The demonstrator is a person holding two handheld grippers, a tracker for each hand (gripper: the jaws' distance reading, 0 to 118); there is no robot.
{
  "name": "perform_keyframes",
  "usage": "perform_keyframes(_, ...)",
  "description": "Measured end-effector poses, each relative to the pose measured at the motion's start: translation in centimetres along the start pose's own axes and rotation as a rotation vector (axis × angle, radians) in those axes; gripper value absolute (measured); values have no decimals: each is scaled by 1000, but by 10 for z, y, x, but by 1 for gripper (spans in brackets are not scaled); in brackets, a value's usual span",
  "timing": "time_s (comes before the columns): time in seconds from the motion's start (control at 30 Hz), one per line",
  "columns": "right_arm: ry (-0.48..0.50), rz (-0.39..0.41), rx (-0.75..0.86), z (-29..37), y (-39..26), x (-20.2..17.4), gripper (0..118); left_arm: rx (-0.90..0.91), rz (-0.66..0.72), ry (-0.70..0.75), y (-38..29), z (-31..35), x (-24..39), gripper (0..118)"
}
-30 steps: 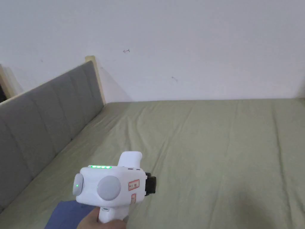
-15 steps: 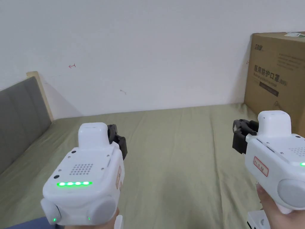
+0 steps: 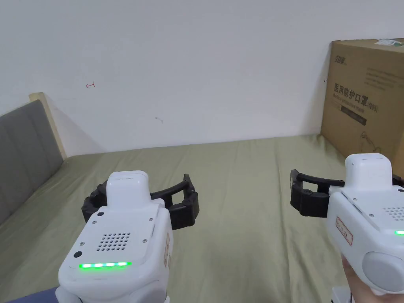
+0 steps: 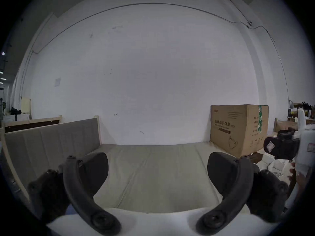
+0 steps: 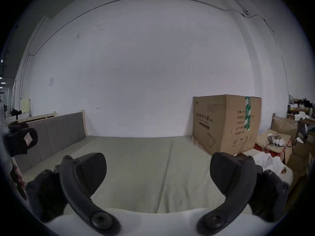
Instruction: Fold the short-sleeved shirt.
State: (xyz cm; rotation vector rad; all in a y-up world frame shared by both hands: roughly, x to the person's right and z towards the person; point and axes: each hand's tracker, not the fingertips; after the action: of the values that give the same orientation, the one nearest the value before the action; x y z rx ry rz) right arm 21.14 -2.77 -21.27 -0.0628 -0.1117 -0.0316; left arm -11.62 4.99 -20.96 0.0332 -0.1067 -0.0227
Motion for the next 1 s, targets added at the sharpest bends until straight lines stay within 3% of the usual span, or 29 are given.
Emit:
perform_keyframes(0.33, -14, -33, 5, 1, 6, 9, 118, -6, -11, 19, 0, 0, -1, 116)
perform_keyframes(1.0, 4, -8, -53, -1, 3, -4, 118, -40, 12, -3, -2, -9, -2, 116)
